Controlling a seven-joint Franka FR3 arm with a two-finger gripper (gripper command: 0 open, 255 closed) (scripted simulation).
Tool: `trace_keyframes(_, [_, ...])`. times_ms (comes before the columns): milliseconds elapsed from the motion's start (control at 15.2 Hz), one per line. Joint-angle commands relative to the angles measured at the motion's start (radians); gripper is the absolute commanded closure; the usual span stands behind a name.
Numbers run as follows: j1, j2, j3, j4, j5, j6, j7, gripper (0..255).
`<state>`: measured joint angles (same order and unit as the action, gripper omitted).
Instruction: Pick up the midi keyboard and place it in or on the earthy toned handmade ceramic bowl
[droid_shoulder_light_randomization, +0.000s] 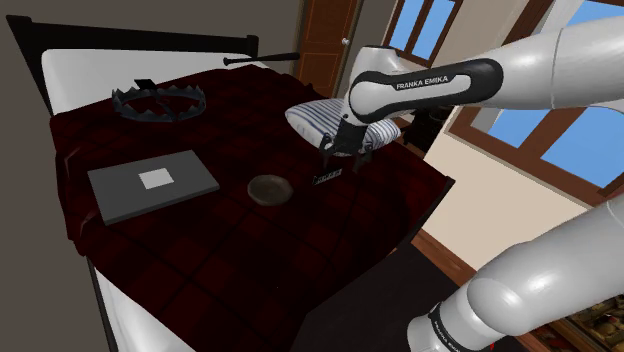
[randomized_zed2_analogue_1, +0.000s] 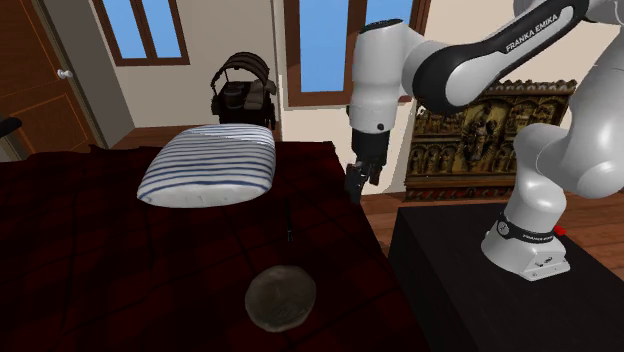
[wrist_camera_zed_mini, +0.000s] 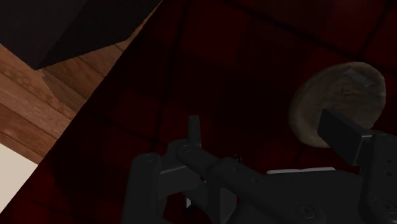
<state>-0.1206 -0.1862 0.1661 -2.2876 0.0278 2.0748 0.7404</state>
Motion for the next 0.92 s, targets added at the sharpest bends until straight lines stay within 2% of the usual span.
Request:
trace_keyframes(0, [-0.01, 0.081, 0.011, 0.043, -0.022, 0.041, 0.089, 0])
trace_keyframes(396, [-0.03, 0.303, -0.004, 0.184, -0.099, 0.122, 0.313, 0])
trace_keyframes(858, [-0.028, 0.544, -0.069, 0.382, -0.16, 0.166, 0.535, 0])
